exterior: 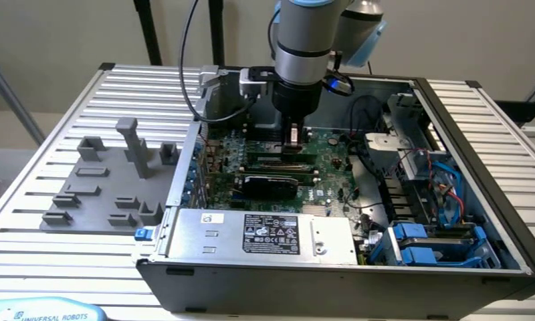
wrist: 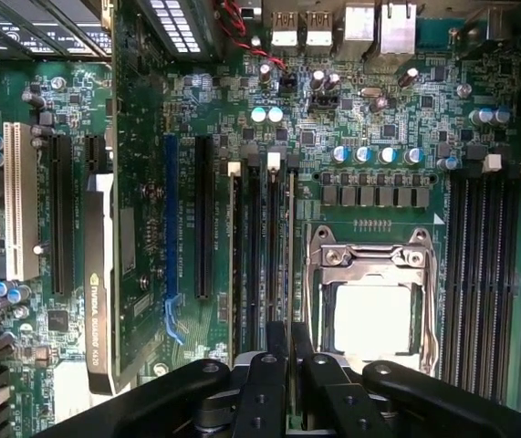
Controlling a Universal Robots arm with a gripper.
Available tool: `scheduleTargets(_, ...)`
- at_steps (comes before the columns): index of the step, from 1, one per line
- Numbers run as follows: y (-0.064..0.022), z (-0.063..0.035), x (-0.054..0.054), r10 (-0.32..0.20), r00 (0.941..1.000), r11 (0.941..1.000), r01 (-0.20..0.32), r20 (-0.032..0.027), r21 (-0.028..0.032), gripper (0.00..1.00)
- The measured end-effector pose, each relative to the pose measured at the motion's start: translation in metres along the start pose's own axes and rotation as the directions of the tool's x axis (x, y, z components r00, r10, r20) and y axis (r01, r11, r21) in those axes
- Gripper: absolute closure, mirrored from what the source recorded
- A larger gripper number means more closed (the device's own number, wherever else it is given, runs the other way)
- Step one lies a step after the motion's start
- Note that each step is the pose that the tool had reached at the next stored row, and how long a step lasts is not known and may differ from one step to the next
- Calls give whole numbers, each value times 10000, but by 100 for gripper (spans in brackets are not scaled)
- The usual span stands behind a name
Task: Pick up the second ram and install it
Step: 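Insert the second ram into the second slot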
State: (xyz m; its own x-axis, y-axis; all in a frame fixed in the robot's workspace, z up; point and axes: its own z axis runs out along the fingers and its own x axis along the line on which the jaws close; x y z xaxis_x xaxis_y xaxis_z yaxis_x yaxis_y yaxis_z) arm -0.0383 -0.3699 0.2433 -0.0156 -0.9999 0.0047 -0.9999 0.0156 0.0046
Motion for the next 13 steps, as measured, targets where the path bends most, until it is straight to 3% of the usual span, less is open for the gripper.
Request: scheduleTargets(13,16,54,45,0,10000,10000,0,-19,0,87)
